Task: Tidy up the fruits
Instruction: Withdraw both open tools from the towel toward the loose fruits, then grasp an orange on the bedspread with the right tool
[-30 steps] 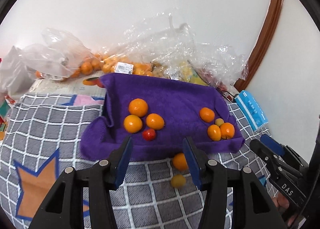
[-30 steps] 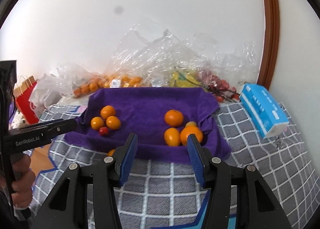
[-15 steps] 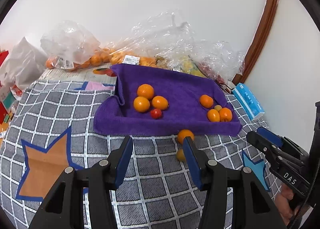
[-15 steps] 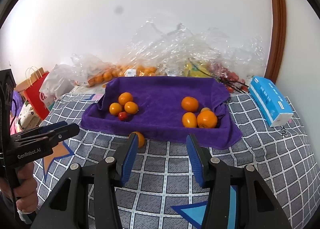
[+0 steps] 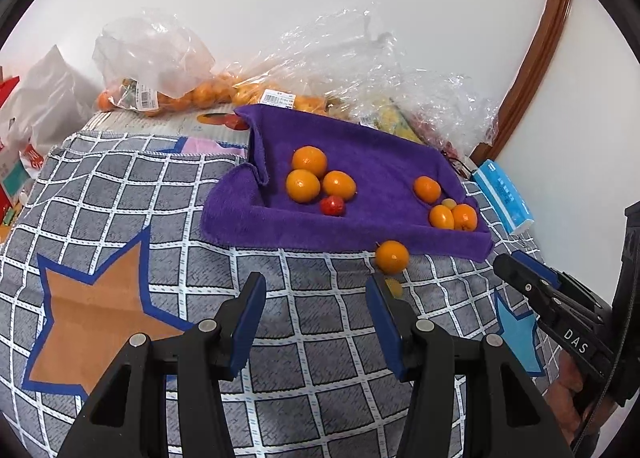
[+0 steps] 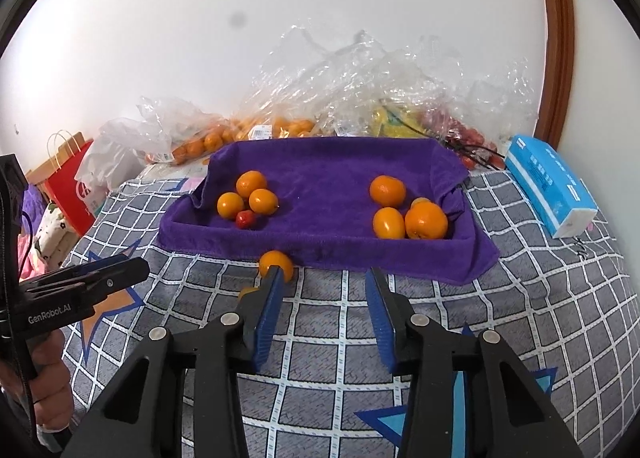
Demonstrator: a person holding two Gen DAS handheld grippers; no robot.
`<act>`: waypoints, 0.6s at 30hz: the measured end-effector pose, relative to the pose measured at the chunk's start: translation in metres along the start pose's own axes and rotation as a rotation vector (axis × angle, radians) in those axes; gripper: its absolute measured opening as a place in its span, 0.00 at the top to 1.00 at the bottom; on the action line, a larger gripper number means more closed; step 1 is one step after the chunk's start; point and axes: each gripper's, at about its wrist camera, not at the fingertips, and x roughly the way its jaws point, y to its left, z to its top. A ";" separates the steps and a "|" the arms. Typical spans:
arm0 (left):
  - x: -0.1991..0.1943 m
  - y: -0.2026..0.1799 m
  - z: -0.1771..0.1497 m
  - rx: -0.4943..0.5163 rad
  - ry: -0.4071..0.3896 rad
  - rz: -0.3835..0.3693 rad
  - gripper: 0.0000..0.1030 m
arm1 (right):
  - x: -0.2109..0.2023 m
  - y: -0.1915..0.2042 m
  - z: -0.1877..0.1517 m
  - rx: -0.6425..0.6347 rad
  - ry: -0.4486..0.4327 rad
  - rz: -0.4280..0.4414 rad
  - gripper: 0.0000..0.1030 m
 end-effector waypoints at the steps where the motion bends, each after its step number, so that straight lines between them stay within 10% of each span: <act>1: 0.000 0.001 0.000 -0.003 0.000 -0.002 0.52 | 0.001 0.001 0.000 -0.002 0.001 0.001 0.59; 18: -0.003 0.030 0.005 -0.011 -0.004 0.030 0.51 | 0.025 0.012 0.006 -0.009 0.031 0.009 0.59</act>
